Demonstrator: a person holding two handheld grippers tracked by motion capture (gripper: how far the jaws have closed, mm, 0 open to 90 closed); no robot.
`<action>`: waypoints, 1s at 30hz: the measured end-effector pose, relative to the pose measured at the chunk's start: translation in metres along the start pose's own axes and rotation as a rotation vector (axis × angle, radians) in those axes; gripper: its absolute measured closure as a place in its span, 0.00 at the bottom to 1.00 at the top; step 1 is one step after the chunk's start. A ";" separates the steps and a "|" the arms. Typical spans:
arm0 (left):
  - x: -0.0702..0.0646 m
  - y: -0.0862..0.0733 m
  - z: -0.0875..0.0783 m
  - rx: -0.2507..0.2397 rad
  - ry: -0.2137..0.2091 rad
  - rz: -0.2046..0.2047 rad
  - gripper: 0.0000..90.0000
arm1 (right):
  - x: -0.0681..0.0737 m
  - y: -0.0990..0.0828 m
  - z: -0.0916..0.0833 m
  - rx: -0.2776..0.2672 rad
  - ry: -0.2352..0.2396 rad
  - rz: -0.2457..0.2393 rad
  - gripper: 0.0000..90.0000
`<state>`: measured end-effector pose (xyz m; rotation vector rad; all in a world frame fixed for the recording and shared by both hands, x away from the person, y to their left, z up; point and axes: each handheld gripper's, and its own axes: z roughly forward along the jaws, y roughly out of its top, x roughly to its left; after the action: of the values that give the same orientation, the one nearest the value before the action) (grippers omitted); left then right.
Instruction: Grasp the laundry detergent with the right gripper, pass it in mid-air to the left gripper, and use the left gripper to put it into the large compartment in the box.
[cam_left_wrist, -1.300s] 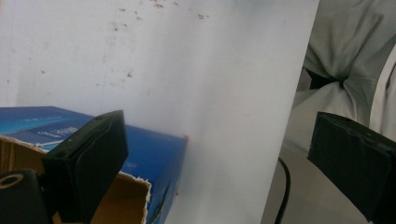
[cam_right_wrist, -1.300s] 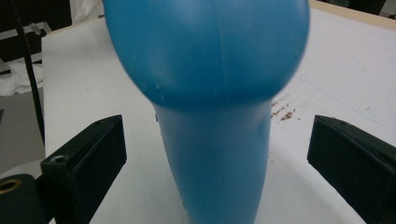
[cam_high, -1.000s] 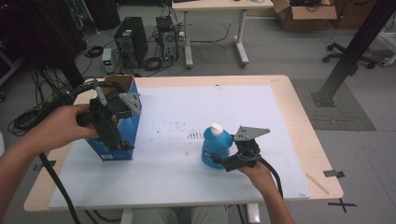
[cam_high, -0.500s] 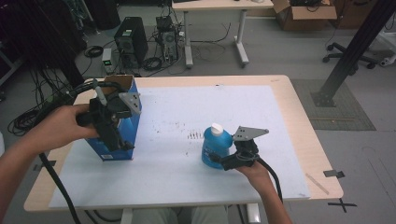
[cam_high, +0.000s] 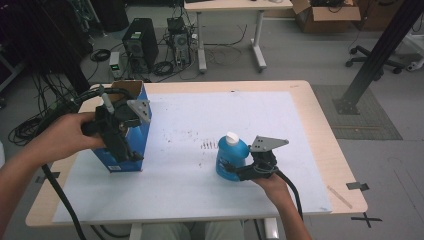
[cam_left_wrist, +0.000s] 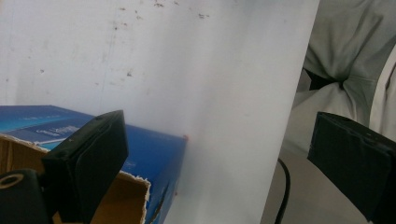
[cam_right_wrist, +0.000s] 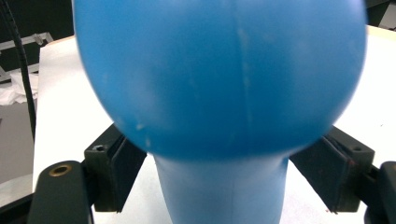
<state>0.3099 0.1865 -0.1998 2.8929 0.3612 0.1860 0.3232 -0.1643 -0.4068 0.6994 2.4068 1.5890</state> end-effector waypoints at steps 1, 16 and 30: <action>0.000 0.000 0.000 0.001 -0.001 0.001 0.06 | 0.000 0.000 0.000 -0.001 0.000 -0.001 0.24; 0.001 0.001 0.002 0.003 -0.004 0.000 0.06 | 0.000 -0.001 0.000 -0.014 0.009 -0.010 0.33; 0.001 0.001 0.002 0.001 -0.003 -0.002 0.06 | 0.001 0.000 -0.002 -0.029 0.012 -0.041 0.47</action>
<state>0.3110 0.1857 -0.2015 2.8932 0.3642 0.1813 0.3215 -0.1653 -0.4058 0.6324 2.3857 1.6132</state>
